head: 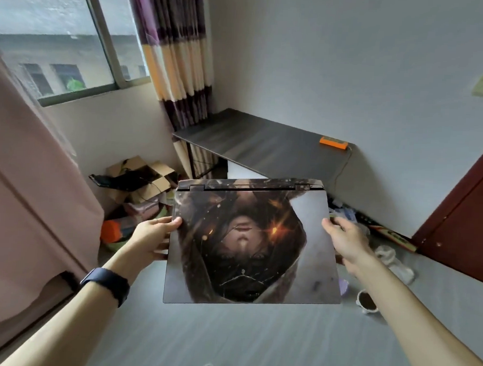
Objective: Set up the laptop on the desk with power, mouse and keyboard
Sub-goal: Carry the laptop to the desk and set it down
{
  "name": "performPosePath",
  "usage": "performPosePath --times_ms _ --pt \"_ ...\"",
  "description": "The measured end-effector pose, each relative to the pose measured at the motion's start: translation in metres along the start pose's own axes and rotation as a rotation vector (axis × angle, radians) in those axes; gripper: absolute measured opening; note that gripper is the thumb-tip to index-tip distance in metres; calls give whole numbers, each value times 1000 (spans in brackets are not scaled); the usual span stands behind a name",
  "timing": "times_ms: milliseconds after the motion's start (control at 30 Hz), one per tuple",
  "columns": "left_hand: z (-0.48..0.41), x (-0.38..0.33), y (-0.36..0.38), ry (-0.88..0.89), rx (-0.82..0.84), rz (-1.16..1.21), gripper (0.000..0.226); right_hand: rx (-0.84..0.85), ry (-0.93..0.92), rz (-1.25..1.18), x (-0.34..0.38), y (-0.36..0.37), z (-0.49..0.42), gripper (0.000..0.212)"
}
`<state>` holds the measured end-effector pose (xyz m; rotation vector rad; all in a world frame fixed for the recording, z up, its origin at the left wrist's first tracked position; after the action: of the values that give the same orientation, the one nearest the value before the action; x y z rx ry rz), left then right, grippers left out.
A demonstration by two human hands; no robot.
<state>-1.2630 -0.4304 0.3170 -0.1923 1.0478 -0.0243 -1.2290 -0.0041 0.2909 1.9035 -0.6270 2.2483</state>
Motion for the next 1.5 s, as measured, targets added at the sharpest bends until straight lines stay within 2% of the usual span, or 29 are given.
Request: performPosePath --times_ms 100,133,200,300,467,767,933,1033,1167,1500 --pt "-70 -18 4 -33 10 -13 31 18 32 34 -9 27 -67 52" --pt "-100 -27 4 -38 12 -16 35 20 38 26 -22 37 -101 56" --pt "-149 -46 5 -36 17 -37 40 -6 62 22 -16 55 -133 52" --pt "-220 -87 11 -34 43 -93 46 -58 96 14 -10 85 -190 34" --pt "-316 -144 28 -38 71 -124 43 -124 162 0 4 126 -259 19" --pt "-488 -190 65 -160 109 -237 41 -199 318 -15 -21 187 -399 18" --pt "-574 -227 94 -206 104 -241 40 -181 367 62 -18 215 -492 26" --pt "-633 -261 108 -224 94 -239 33 -183 383 79 -6 236 -555 36" --pt "-702 -293 123 -259 121 -284 21 -177 448 90 0 255 -615 36" --pt "-926 -364 196 -302 256 -473 9 -377 668 -4 -12 318 -755 37"
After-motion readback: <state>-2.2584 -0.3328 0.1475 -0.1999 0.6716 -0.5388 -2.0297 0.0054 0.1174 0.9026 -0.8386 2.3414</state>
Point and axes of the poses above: each hand's wrist, its own z-axis away from the middle knuckle, its own y-axis out of the palm, x = y × z, the point moved 5 cm from there along -z, towards the middle knuckle, and after that the axes turned 5 degrees about -y, right-handed, at the moved point
